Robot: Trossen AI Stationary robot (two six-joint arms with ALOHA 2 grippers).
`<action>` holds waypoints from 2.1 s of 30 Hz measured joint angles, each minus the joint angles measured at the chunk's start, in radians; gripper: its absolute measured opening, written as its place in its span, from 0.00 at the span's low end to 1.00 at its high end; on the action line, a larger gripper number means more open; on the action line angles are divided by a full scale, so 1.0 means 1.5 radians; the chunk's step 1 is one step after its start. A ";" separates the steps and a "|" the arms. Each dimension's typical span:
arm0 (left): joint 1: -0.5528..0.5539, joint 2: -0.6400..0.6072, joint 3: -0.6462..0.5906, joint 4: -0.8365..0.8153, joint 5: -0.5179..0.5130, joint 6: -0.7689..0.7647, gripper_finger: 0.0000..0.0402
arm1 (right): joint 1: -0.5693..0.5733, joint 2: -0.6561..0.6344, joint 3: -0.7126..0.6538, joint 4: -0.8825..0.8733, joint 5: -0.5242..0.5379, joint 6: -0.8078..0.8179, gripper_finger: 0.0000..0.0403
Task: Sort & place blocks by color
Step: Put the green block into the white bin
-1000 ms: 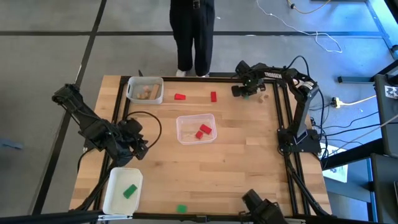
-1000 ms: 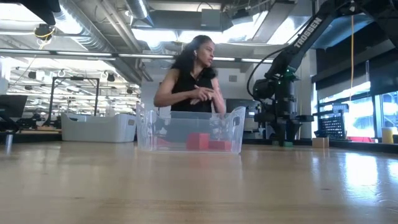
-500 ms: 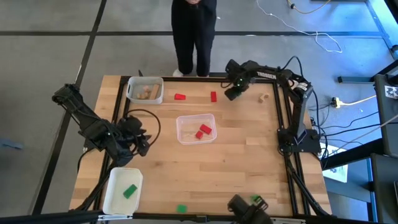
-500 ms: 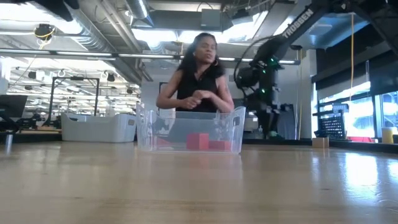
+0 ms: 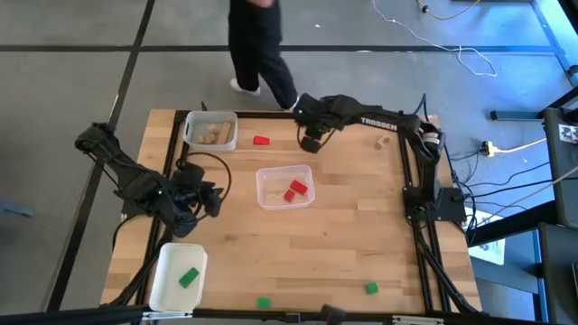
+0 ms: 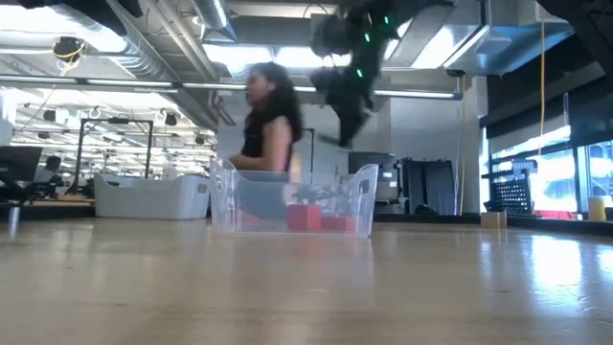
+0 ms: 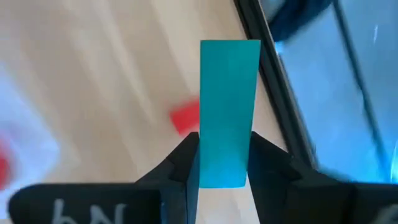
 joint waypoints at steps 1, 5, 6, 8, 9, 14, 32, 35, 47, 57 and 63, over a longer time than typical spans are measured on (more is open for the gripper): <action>0.011 0.000 0.000 0.000 0.000 -0.018 0.39 | 0.014 0.000 0.015 0.005 0.007 -0.015 0.25; 0.053 0.000 0.000 0.007 0.000 -0.033 0.39 | 0.067 -0.001 0.060 0.043 0.051 -0.077 0.25; 0.065 0.000 0.000 0.010 0.001 -0.028 0.39 | 0.078 -0.001 0.067 0.052 0.052 -0.092 0.25; 0.088 0.000 0.000 0.012 0.001 -0.011 0.39 | 0.099 -0.001 0.077 0.076 0.052 -0.121 0.25; 0.099 0.000 0.000 0.012 0.001 0.000 0.39 | 0.108 -0.001 0.079 0.083 0.052 -0.134 0.25; 0.147 -0.028 -0.001 0.063 0.013 0.080 0.39 | 0.145 -0.001 0.082 0.104 0.051 -0.166 0.25; 0.365 -0.120 0.000 0.349 0.259 0.399 0.39 | 0.222 -0.002 0.082 0.185 0.050 -0.190 0.25; 0.405 -0.119 0.000 0.390 0.305 0.430 0.39 | 0.230 -0.002 0.082 0.190 0.049 -0.190 0.25; 0.501 -0.019 0.000 0.426 0.405 0.484 0.39 | 0.249 -0.002 0.082 0.191 0.045 -0.190 0.25; 0.513 0.039 0.001 0.457 0.432 0.508 0.39 | 0.250 -0.002 0.081 0.168 0.049 -0.189 0.25; 0.513 0.044 0.001 0.459 0.424 0.508 0.39 | 0.250 -0.002 0.081 0.160 0.053 -0.189 0.25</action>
